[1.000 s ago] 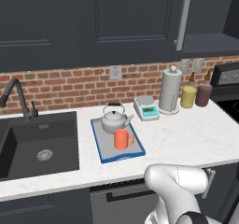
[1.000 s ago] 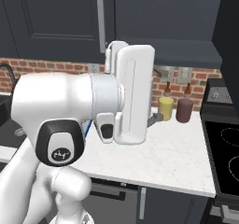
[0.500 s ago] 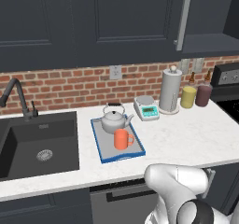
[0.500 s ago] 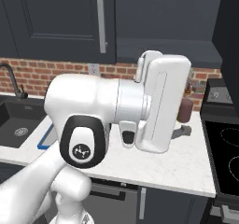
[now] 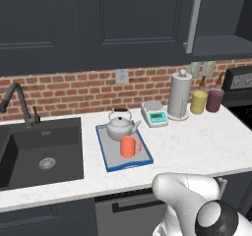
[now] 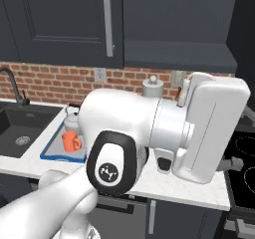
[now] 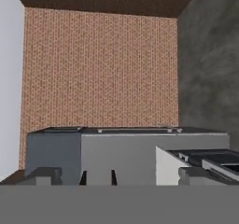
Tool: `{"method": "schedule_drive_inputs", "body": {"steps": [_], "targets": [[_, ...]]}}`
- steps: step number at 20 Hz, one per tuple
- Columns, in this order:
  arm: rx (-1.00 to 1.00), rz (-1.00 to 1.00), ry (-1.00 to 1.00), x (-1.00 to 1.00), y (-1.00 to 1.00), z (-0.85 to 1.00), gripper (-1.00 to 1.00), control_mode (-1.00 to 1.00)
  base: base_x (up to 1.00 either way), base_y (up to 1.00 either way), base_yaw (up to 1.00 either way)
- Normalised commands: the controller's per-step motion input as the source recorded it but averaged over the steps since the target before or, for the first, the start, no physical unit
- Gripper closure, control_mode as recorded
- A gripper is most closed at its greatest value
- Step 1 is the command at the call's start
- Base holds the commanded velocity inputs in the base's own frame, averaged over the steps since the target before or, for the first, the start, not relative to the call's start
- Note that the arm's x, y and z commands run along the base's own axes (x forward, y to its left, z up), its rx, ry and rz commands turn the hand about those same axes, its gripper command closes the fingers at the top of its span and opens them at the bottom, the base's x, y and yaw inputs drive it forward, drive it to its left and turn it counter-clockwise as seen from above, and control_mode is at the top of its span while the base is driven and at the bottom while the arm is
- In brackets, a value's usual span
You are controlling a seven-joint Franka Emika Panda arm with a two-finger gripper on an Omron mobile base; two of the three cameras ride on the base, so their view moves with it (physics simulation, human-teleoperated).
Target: Pick the kettle from the counter and place it on the tray. Then pick the mug from the cabinet and place it on the tray. Then close the cabinet doors.
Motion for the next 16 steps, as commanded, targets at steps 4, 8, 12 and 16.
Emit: {"method": "schedule_drive_inputs", "body": {"steps": [4, 8, 12, 16], "targets": [[-0.13, -0.02, -0.02, -0.56, -0.13, 0.03, -1.00, -1.00, 0.00, 0.00, 0.00], [-0.19, 0.00, 0.00, -0.52, -0.08, 0.06, -1.00, -1.00, 0.00, 0.00, 0.00], [-0.17, 0.00, 0.01, -0.35, -0.16, 0.09, -1.00, -1.00, 0.00, 0.00, 0.00], [-0.09, 0.00, 0.11, -0.11, -0.23, 0.05, -1.00, -1.00, 0.00, 0.00, 0.00]]}}
